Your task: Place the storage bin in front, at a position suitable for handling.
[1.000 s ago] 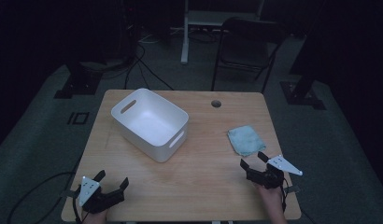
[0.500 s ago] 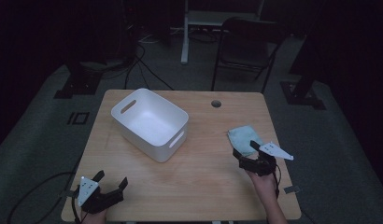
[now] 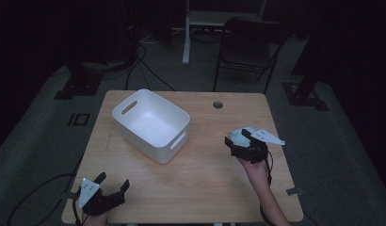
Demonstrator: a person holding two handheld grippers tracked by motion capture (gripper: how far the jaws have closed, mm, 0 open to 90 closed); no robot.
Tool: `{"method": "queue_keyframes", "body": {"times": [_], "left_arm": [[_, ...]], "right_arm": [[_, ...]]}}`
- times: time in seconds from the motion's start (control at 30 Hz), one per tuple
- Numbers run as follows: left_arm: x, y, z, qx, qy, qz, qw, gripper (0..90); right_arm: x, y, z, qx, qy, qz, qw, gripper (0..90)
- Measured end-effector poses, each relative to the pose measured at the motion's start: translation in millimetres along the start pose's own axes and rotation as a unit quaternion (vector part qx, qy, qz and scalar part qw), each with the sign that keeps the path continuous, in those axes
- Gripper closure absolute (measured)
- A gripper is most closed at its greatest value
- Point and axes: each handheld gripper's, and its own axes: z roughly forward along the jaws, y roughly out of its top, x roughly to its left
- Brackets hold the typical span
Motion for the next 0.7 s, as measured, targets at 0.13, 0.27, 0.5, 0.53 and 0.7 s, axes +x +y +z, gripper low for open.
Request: {"method": "queue_keyframes", "body": {"times": [0.13, 0.27, 0.5, 0.53, 0.7], "left_arm": [[0.8, 0.1, -0.5, 0.000, 0.000, -0.002, 1.0000, 4.2], [1.0, 0.2, -0.8, -0.002, 0.000, -0.003, 1.0000, 4.2], [-0.1, 0.1, -0.2, 0.000, -0.003, -0.002, 1.0000, 4.2], [0.0, 0.1, -0.1, 0.001, -0.002, -0.002, 1.0000, 4.2], [0.2, -0.1, 0.4, 0.002, -0.004, -0.005, 1.0000, 4.2]], "right_arm": [[3.4, 4.3, 10.6, 0.007, 0.006, -0.003, 0.9999, 14.7], [6.0, 10.0, 19.9, 0.010, 0.009, -0.005, 0.9999, 14.7], [11.8, 20.1, 36.8, 0.017, 0.017, -0.010, 0.9997, 14.7], [12.3, 20.9, 38.6, 0.018, 0.018, -0.010, 0.9996, 14.8], [17.1, 25.8, 50.2, 0.024, 0.026, -0.012, 0.9993, 14.8]]}}
